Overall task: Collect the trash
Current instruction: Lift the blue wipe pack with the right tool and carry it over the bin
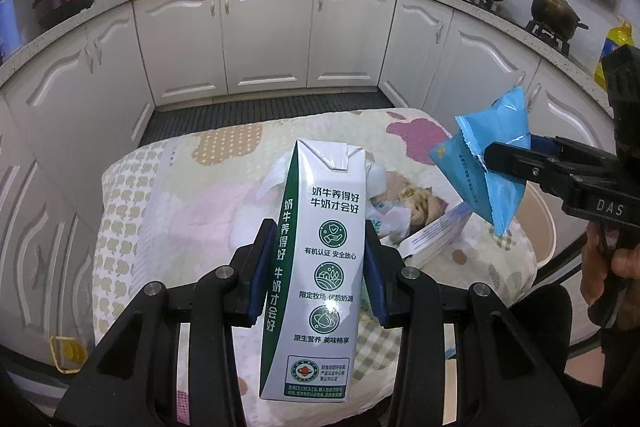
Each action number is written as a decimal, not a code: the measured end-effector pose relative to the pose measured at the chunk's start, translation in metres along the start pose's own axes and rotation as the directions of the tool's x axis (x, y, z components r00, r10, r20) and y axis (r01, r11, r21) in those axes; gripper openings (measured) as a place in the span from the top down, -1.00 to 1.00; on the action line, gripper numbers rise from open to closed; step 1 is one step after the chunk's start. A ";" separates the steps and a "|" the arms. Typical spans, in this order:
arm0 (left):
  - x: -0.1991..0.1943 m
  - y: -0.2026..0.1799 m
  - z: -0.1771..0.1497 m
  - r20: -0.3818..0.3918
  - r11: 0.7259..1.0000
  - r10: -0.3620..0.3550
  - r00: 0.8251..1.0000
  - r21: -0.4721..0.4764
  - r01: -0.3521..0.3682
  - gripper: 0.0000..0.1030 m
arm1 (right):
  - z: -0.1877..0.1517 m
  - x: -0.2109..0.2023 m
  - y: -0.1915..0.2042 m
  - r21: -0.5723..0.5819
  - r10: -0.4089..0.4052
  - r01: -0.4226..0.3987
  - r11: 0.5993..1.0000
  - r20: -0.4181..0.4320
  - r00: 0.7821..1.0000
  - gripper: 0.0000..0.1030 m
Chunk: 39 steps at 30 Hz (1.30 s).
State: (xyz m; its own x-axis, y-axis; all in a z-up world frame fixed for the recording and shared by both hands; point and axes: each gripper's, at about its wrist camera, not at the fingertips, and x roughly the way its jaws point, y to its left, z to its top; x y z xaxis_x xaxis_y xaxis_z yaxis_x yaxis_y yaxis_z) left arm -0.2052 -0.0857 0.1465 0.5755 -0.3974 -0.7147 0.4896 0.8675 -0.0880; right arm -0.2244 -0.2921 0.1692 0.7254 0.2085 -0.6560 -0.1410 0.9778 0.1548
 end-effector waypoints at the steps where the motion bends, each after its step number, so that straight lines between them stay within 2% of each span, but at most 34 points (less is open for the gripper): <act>1: 0.000 -0.003 0.001 0.003 1.000 -0.002 1.000 0.003 0.002 0.25 | 0.000 -0.003 -0.002 0.004 -0.005 0.005 1.000 0.003 1.000 -0.19; 12: 0.002 -0.040 0.025 0.041 0.998 -0.036 0.998 0.044 0.034 0.25 | -0.005 -0.032 -0.033 0.048 -0.077 0.075 0.996 0.042 0.996 -0.20; 23: 0.019 -0.106 0.046 0.046 0.986 -0.109 0.993 0.129 0.102 0.25 | -0.023 -0.069 -0.088 0.145 -0.175 0.165 0.976 0.058 0.983 -0.20; 28: 0.031 -0.134 0.052 0.030 0.978 -0.147 0.989 0.155 0.141 0.25 | -0.033 -0.088 -0.114 0.187 -0.221 0.207 0.960 0.061 0.973 -0.20; 33: 0.046 -0.167 0.060 0.008 0.964 -0.202 0.979 0.179 0.198 0.25 | -0.046 -0.106 -0.139 0.219 -0.305 0.288 0.932 0.050 0.951 -0.20; 39: 0.068 -0.199 0.065 -0.031 0.950 -0.243 0.969 0.195 0.245 0.25 | -0.061 -0.119 -0.169 0.288 -0.353 0.333 0.898 0.021 0.935 -0.20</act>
State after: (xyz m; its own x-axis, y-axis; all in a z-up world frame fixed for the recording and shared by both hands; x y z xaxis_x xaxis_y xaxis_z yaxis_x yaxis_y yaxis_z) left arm -0.2213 -0.3045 0.1605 0.4182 -0.5870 -0.6932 0.7337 0.6682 -0.1231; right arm -0.3282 -0.4805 0.1758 0.7427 -0.1508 -0.6524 0.3083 0.9419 0.1333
